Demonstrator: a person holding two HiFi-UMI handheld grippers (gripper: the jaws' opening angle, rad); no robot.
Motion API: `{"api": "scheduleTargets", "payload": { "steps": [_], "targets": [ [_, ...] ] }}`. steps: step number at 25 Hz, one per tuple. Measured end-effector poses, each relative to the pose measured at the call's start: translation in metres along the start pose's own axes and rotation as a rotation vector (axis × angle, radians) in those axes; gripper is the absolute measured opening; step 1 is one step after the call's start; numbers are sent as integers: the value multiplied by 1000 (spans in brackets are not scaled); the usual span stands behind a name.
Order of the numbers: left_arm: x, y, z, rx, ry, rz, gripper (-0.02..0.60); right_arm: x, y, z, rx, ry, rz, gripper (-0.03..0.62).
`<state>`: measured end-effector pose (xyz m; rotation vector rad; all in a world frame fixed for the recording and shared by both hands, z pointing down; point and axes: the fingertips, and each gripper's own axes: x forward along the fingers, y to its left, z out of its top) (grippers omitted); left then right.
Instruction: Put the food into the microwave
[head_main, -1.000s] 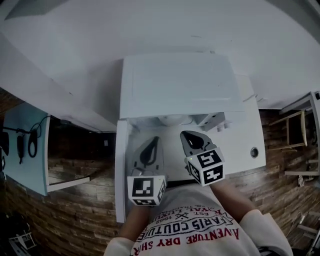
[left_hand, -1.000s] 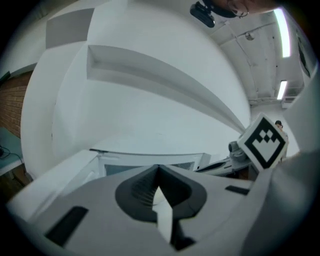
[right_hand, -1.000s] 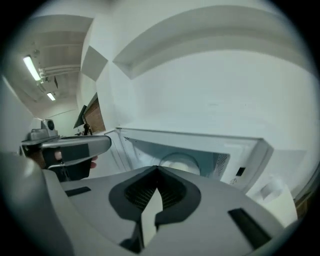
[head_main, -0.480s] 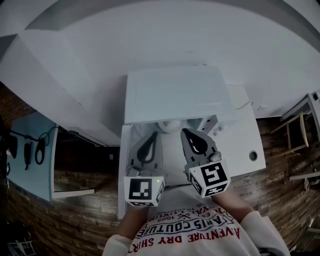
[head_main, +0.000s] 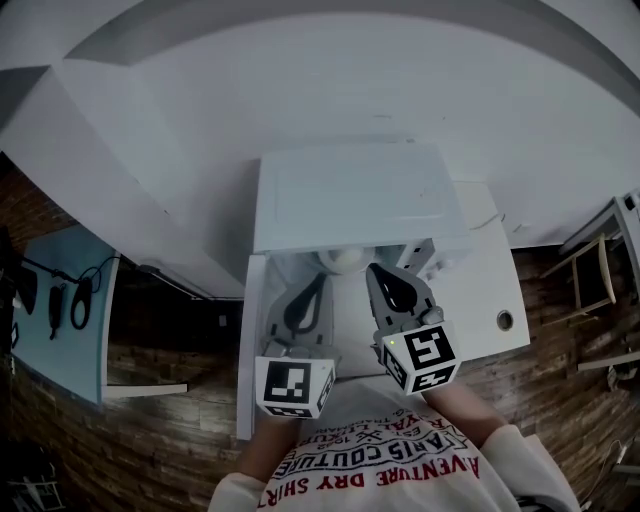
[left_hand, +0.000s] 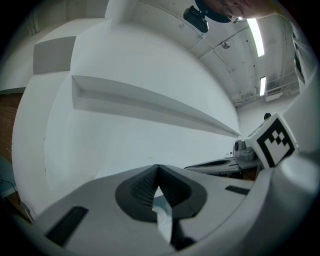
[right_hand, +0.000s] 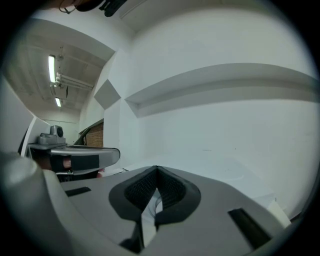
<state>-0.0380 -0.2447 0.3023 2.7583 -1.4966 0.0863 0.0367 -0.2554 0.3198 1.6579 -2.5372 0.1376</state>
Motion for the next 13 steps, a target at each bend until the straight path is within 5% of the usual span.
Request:
{"api": "scheduleTargets", "payload": {
  "steps": [13],
  "targets": [
    [7,-3,-8,-15,18,-8,3,5,-2,-8,15,23,20,11]
  ]
}}
